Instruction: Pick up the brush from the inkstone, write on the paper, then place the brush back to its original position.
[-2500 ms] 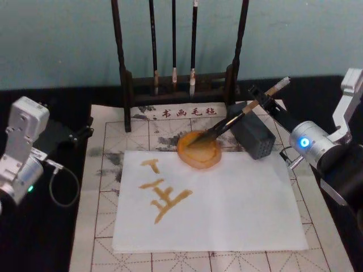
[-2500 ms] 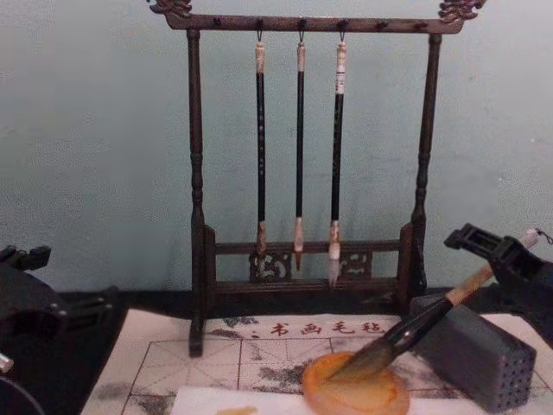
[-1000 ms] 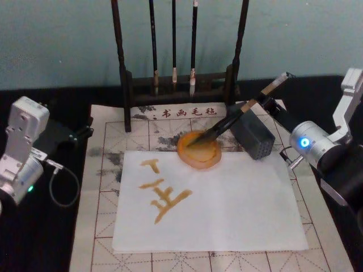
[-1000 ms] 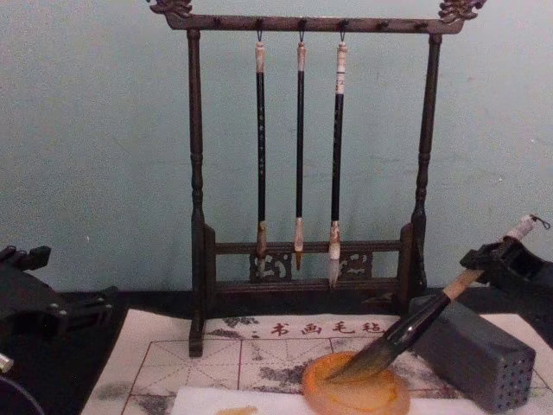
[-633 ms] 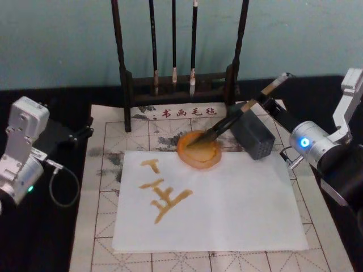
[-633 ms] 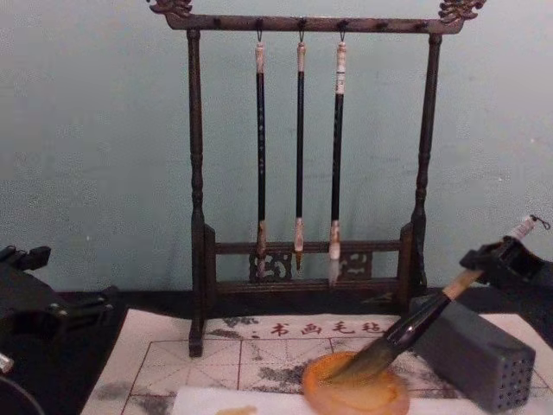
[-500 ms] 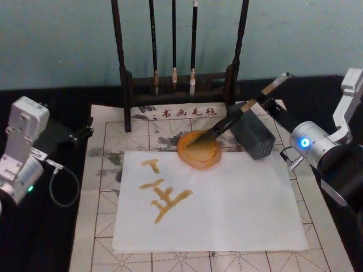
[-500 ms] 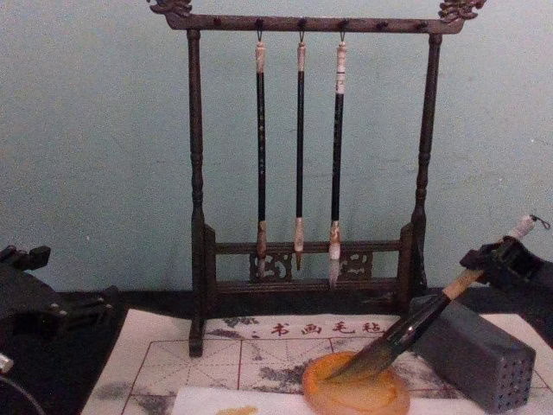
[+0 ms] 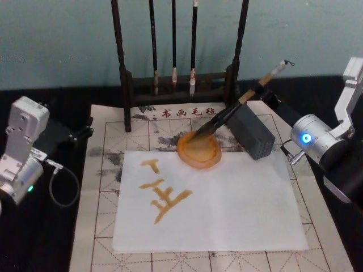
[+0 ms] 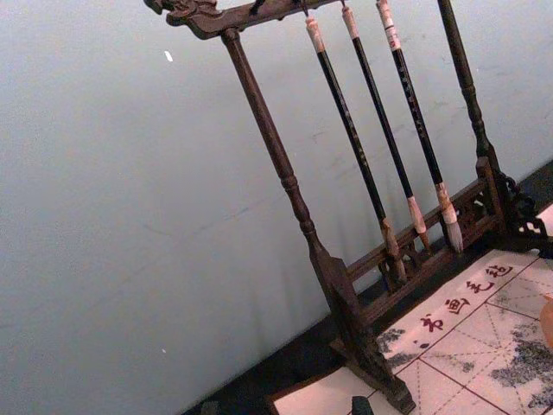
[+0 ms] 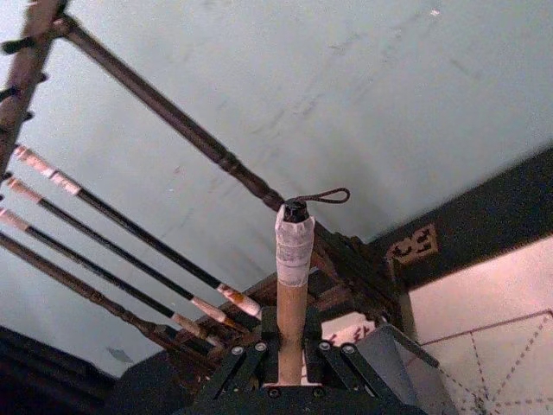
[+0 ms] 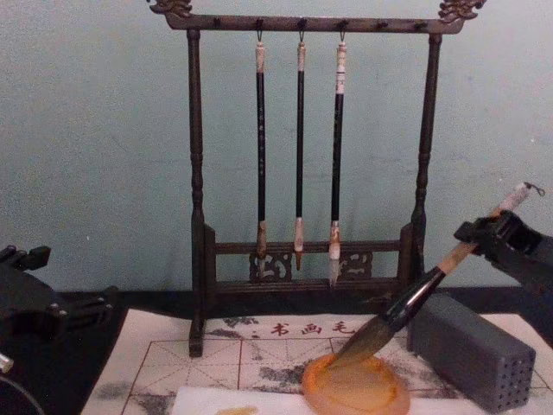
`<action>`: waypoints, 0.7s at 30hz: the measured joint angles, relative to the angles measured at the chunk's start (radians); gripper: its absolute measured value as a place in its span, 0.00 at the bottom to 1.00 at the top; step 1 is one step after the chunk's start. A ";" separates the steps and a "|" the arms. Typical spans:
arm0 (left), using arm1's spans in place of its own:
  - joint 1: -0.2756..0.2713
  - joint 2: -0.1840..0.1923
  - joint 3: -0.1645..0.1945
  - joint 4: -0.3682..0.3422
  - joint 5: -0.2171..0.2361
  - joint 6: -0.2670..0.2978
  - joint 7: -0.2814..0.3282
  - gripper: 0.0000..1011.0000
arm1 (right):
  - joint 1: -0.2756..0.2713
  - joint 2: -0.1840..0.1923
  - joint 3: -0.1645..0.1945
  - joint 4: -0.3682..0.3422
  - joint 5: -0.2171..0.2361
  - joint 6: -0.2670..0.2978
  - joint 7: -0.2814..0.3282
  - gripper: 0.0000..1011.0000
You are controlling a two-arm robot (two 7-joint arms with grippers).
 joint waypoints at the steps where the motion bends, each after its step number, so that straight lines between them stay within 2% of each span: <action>1: 0.000 0.000 0.000 0.000 0.000 0.000 0.000 0.99 | 0.000 0.007 -0.008 -0.007 -0.008 -0.008 0.002 0.18; 10: 0.000 0.000 0.000 0.000 0.000 0.000 0.000 0.99 | -0.014 0.053 -0.064 -0.059 -0.104 -0.081 0.026 0.18; 21: 0.000 0.000 0.000 0.000 0.000 0.000 0.000 0.99 | -0.026 0.061 -0.079 -0.075 -0.202 -0.134 0.048 0.18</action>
